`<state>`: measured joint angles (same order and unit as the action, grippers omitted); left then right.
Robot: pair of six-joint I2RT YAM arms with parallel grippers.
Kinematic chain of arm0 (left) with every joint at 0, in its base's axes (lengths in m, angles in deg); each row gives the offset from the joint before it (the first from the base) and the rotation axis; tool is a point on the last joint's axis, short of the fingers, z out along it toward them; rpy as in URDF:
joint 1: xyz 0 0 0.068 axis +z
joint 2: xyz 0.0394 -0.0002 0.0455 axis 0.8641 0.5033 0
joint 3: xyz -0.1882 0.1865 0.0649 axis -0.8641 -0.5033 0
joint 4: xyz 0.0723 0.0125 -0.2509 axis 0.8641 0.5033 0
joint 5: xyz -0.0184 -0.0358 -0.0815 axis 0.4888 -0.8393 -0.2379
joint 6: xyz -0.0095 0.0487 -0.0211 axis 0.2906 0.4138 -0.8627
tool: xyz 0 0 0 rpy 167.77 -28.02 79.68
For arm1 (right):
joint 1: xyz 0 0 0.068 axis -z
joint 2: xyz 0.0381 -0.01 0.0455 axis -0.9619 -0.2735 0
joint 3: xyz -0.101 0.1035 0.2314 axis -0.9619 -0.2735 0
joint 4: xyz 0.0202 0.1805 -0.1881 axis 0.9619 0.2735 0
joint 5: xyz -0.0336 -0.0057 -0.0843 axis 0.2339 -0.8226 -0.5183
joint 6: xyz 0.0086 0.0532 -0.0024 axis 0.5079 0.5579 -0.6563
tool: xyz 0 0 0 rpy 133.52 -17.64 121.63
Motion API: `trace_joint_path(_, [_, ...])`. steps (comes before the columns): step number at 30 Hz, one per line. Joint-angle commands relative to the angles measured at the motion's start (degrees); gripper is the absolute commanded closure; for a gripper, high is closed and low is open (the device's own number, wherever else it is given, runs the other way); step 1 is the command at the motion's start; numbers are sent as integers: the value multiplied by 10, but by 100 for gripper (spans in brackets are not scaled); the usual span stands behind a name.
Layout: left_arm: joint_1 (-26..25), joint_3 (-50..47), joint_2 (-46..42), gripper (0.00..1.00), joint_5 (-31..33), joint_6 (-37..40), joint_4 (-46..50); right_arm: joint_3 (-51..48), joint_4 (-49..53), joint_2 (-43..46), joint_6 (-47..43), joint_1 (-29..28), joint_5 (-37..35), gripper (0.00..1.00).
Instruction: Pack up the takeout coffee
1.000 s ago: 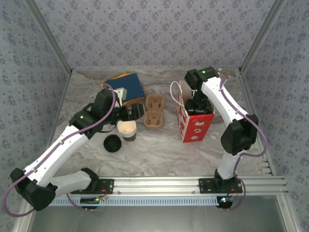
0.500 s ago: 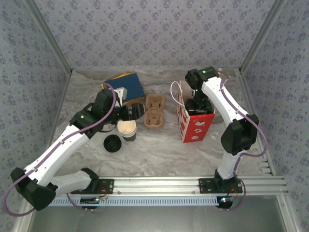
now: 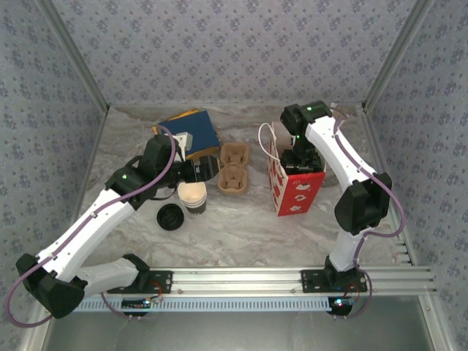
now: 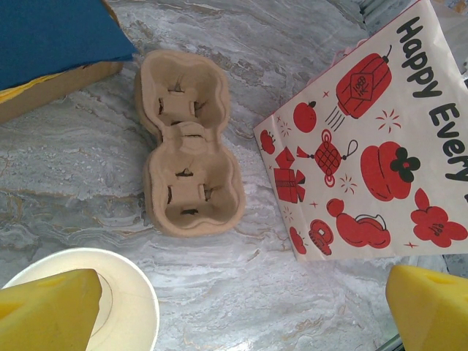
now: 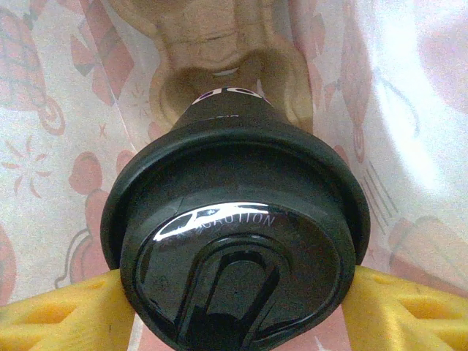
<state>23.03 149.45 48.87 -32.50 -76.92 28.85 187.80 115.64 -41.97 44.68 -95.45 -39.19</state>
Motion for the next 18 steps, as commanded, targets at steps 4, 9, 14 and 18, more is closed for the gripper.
trace_joint_path(4, [2, 10, 1, 0, -3, 4, -7, 10, 12, -11, -9, 7, -4, 28])
trace_joint_path(9, [2, 12, 1, 0, -3, 5, -6, 14, 12, -12, -10, 8, -5, 28])
trace_joint_path(14, [2, 13, 2, 0, -3, 5, -6, 12, 12, -12, -11, 10, -5, 28])
trace_joint_path(18, [2, 14, 3, 0, -3, 5, -6, 13, 12, -12, -11, 11, -5, 28])
